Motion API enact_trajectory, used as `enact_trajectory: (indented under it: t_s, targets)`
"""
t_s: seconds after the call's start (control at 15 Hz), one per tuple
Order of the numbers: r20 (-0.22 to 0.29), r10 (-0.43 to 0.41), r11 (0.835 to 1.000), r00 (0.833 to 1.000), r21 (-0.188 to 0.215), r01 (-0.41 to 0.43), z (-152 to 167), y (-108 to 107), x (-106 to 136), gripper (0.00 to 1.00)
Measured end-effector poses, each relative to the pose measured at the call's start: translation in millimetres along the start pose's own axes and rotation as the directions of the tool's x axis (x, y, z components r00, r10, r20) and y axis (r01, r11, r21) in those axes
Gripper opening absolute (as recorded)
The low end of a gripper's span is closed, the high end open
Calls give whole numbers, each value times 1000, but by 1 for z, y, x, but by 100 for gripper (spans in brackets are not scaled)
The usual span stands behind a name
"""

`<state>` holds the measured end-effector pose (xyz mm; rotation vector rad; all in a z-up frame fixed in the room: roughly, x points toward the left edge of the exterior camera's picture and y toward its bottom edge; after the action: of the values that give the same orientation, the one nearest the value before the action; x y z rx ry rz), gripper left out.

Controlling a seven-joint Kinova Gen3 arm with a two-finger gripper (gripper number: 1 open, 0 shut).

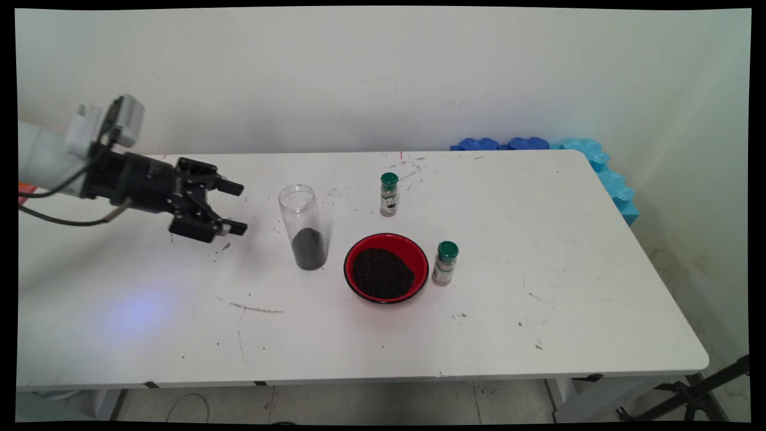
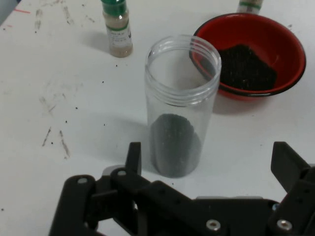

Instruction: Pick up the black seasoning powder from the table

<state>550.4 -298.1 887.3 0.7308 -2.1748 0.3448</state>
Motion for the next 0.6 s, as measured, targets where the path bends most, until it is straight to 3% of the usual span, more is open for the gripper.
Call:
enact_trajectory:
  t_s: [0.27, 0.6]
  targets:
    - [0, 10, 1000, 1000, 1, -10, 29, -5, -2, 100]
    - [-12, 19, 999, 1000, -26, -19, 56, -7, 1, 100]
